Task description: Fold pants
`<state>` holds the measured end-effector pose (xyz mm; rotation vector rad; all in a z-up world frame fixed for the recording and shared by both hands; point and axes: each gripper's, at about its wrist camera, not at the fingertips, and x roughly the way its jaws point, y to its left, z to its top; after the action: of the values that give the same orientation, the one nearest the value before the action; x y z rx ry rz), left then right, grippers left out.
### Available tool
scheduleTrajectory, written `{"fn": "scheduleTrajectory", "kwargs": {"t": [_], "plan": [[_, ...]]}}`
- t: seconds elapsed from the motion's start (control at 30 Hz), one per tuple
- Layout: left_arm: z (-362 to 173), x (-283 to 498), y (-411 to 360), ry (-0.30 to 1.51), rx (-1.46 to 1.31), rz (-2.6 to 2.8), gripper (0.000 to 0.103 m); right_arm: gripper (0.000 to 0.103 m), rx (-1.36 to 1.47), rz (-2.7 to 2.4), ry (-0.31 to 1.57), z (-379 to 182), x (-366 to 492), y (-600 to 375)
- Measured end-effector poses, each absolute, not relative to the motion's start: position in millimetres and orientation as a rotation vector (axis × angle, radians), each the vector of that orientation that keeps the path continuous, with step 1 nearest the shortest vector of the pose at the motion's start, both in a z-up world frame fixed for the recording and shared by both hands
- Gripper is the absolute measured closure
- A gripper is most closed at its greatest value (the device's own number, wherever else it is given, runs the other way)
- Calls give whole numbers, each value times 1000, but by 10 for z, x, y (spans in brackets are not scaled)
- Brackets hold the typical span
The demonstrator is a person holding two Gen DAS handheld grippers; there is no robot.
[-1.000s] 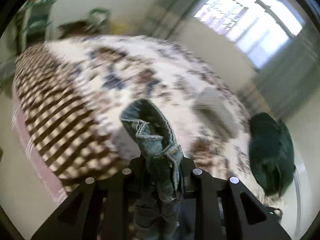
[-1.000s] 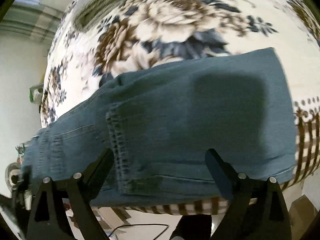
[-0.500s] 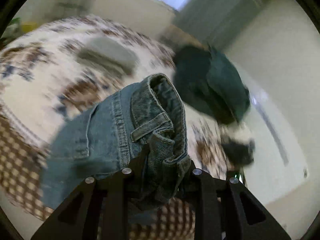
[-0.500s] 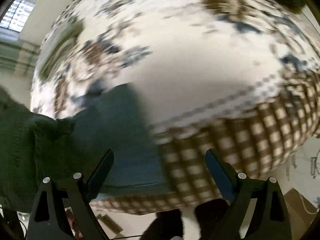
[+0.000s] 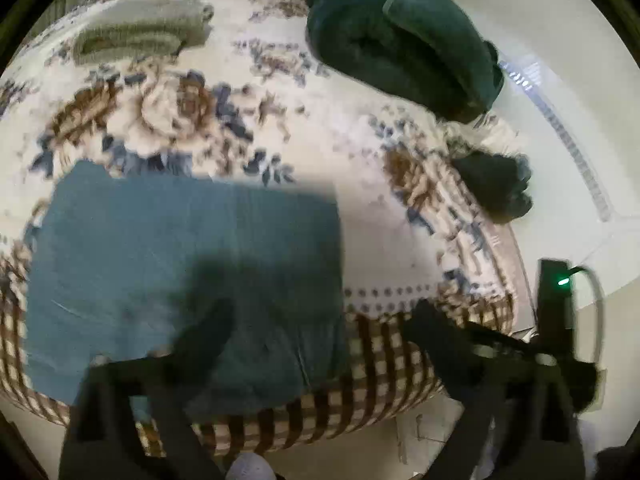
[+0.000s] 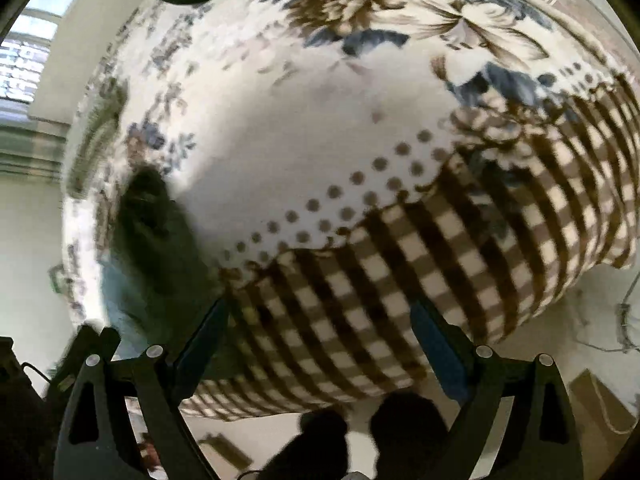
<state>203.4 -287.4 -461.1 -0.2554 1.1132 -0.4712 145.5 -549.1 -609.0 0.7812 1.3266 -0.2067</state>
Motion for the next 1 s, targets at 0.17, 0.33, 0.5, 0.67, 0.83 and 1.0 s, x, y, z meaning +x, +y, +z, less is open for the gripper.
{"fn": "scheduleTrajectory", "kwargs": {"t": [0.17,0.33,0.5,0.67,0.83,1.0], "plan": [[-4439,2273,-2258,1104,-242,-322,8,1,908,-45,1254,-6099,1730,-5352],[-4914,2710,-1343,1213,-228,-81,8,1,939,111,1277,-6464,2249,-5043],[-5327,3041,-857,1308,-275,-3,8,2,1052,121,1388,-7053,2525,-4908],[-5363,3309,-846,1310,-305,-59,8,93,1056,131,1345,-6883,2510,-4827],[-5561,3702,-1048,1343,-248,-101,8,96,981,11,1294,-6508,2356,-4937],[-5905,3935,-1092,1419,-202,-84,6,97,932,-88,1321,-6609,2300,-5101]]}}
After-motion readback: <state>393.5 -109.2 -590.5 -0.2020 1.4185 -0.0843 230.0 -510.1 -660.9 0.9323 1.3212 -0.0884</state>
